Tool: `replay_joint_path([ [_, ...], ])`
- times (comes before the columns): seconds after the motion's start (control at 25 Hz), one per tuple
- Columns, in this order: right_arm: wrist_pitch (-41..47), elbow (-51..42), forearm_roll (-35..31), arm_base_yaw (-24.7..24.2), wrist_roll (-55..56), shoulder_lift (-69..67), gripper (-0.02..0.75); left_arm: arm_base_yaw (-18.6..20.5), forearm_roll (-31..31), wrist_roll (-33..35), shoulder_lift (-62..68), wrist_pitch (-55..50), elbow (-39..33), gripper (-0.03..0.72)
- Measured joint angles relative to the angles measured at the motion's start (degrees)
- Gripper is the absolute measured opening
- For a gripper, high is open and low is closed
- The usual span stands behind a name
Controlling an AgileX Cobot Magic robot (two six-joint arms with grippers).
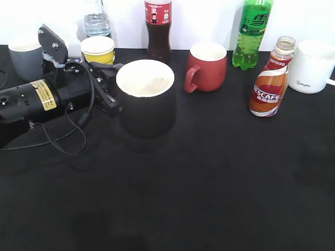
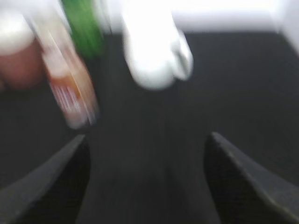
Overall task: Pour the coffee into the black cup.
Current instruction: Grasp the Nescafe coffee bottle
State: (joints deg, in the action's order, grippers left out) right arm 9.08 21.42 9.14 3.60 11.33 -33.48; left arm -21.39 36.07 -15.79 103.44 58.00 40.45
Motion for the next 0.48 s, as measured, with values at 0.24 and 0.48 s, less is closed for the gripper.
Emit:
replay_joint_path([
  [0.24, -38.5, -11.0, 11.7, 0.0, -0.1, -21.1, 0.587, 0.0, -0.2, 0.0, 0.0, 0.0, 0.0, 0.043],
  [0.48, -61.9, -10.7, 11.3, 0.0, 0.0, -48.0, 0.59, 0.0, -0.2, 0.0, 0.0, 0.0, 0.0, 0.043],
])
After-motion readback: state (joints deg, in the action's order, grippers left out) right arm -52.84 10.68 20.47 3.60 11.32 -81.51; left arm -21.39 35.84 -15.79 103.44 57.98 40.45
